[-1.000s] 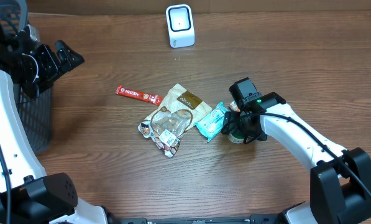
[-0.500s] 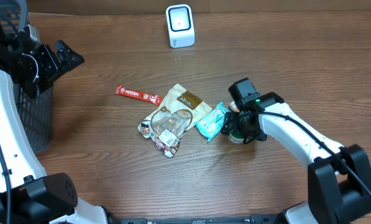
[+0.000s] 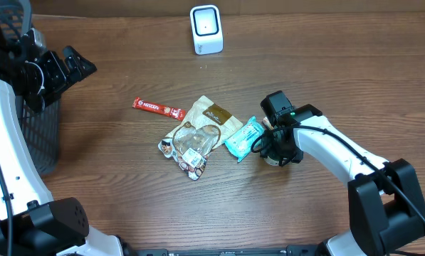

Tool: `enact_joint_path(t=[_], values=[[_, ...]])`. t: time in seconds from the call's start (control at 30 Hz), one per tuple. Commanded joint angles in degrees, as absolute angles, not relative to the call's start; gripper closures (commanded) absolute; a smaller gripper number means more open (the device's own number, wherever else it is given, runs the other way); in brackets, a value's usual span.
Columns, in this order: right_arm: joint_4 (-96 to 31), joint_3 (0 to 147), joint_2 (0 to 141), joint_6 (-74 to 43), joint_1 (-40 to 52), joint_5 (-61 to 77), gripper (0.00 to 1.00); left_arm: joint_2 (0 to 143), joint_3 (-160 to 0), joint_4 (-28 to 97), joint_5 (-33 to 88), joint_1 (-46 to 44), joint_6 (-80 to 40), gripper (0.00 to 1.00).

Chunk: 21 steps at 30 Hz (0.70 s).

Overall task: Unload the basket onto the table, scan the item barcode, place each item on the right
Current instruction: 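Lift the jar with the right gripper and tilt it sideways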

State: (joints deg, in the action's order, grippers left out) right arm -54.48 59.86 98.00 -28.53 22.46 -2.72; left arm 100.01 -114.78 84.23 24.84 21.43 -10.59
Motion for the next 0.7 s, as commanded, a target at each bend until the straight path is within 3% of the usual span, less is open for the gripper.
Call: enact_joint_path(t=[0.0,0.1,0.27,0.5,0.67], values=[[-57.2,62.7,95.5,-29.7,20.6,0.4,0.76,100.3,-114.6,84.2,24.9,21.2,-11.0,0.0],[-58.9,65.1,92.8,-30.2,18.7,6.4,0.77,100.3,-114.6,84.2,24.9,21.2,-10.9,0.0],[-58.5,66.1,89.3,-34.2,15.0,23.3,0.96,100.3,-114.6,84.2,24.9,21.2,-10.9,0.0],[-64.1,66.0,89.4,-56.8,14.2,35.7,0.96,100.3,-114.6,84.1,24.9,21.2,-11.0,0.0],[-64.9,66.0,89.4,-60.4,14.2,44.8,0.96,100.3,-114.6,84.1,24.9,21.2,-11.0,0.0]])
